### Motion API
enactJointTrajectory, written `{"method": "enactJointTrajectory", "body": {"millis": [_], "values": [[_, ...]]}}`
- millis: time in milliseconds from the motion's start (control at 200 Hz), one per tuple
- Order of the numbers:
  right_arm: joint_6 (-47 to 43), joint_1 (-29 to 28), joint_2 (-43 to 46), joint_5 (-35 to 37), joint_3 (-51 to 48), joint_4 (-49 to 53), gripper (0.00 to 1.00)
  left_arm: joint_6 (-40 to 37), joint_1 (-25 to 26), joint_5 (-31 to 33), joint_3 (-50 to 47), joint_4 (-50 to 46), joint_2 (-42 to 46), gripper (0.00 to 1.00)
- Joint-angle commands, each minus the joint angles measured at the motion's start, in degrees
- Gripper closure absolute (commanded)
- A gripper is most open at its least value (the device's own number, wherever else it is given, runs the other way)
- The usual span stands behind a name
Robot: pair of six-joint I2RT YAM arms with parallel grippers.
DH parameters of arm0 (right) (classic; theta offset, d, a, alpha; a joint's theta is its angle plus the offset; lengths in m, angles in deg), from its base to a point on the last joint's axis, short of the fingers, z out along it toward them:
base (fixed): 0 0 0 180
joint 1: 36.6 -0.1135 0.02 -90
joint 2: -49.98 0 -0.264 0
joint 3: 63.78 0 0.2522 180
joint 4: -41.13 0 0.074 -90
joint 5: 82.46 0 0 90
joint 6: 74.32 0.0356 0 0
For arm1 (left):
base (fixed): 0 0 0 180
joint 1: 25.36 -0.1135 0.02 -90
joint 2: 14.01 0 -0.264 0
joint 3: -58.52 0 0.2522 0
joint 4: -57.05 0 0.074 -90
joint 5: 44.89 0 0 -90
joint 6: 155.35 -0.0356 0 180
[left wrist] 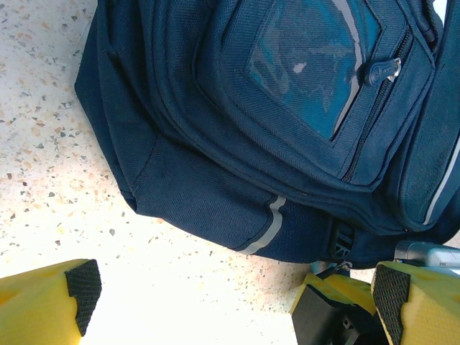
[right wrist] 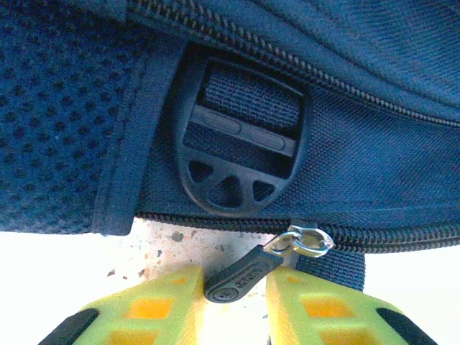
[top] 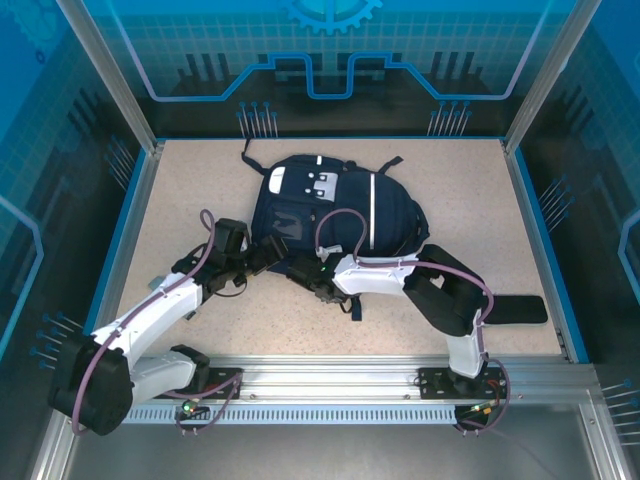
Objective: Pack the student bag
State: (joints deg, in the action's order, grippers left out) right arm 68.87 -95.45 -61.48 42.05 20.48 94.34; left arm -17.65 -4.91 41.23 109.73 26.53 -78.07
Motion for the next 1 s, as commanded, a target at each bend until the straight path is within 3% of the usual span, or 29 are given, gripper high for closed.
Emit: {"method": "enactJointTrajectory", "body": {"millis": [0,235,405,705,995], "values": [[2.3,0.6,-1.9,1.8,0.2,0.6,0.71,-0.2,-0.5,-0.7,0.2,0.5,0.8,0.01],[5.9,1.6,-1.0,2.1,-0.8,1.4,0.59,0.0,-0.5,-1.3,0.2,0.2,0.6,0.01],[7.5,3.0,1.5,0.8,-3.2,-1.3,0.59,0.3,-0.5,-1.5,0.4,0.7,0.3,0.01],[7.7,3.8,2.4,1.7,-4.0,-0.8,0.84,1.5,-0.5,-2.3,-0.5,1.9,-0.1,0.01],[3.5,3.8,4.4,0.6,-5.6,-3.2,0.93,3.0,-0.4,-3.5,-2.0,3.6,-0.6,0.01]]}}
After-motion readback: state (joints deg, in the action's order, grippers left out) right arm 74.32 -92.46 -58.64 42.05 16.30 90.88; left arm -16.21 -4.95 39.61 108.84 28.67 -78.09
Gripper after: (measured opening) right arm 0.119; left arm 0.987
